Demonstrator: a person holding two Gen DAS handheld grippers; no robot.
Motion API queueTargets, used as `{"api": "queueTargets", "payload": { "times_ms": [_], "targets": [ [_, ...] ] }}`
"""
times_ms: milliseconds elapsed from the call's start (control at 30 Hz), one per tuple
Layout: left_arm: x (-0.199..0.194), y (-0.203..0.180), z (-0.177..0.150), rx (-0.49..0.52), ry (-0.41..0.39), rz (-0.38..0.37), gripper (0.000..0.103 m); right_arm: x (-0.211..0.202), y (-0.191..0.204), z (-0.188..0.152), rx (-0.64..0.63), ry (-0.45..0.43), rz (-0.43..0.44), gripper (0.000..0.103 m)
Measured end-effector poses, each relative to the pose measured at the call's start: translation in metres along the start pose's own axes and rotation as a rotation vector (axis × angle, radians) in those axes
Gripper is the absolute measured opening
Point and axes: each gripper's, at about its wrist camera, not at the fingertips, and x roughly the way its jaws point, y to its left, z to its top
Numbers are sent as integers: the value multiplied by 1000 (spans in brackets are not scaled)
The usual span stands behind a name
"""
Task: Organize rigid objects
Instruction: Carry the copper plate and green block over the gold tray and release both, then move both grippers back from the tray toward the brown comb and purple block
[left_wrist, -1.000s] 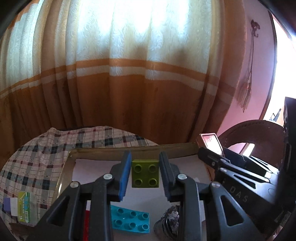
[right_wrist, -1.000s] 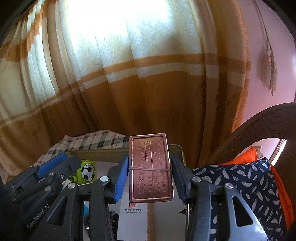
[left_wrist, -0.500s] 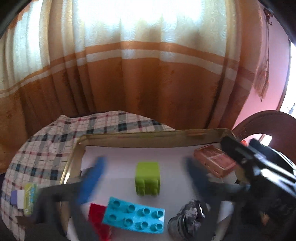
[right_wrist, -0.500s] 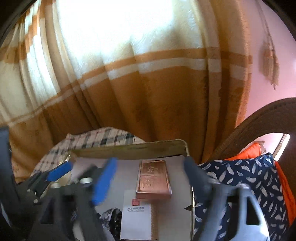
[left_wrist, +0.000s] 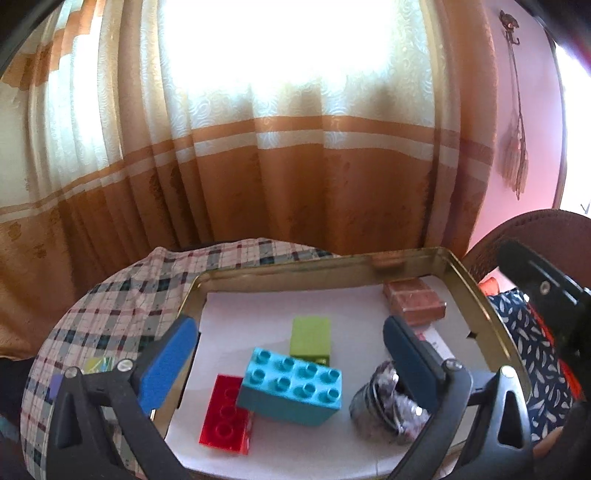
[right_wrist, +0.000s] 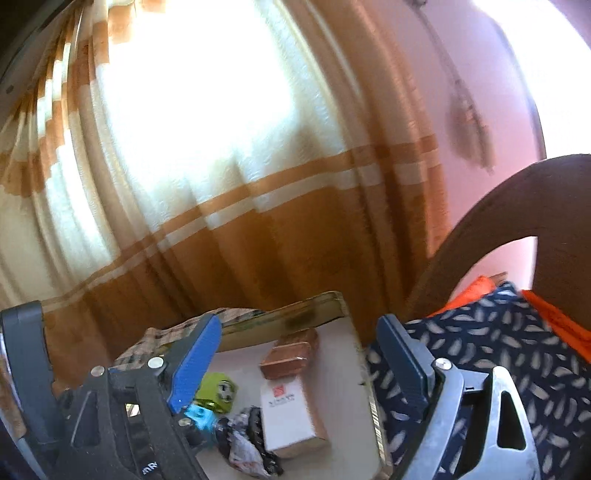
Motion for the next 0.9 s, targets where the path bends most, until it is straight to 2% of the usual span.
{"api": "queueTargets", "payload": {
  "times_ms": [133,233,300,367,433,567,700,833,900],
  "targets": [
    [-10,-4,-9,29,-53,47,102,-22,1,-15,-4,-106,-94,90],
    [-20,-3,-17,49,-123,99,102,-40,4,-30,-15,-208,-137,100],
    [-25,0,-23,48,-168,134,102,-46,6,-34,-15,-210,-166,100],
    [-27,3,-29,41,-187,138,102,-50,5,-35,-6,-206,-162,100],
    [-26,5,-37,43,-189,146,102,-54,3,-36,3,-204,-177,100],
    [-24,6,-42,66,-185,168,103,-67,7,-40,0,-260,-192,102],
    [-28,10,-45,65,-199,170,103,-73,22,-45,-63,-293,-205,102],
    [-32,23,-47,8,-212,157,103,-78,39,-52,-143,-319,-209,102],
    [-36,31,-50,-19,-228,149,103,-76,40,-51,-144,-297,-203,102]
  ]
}}
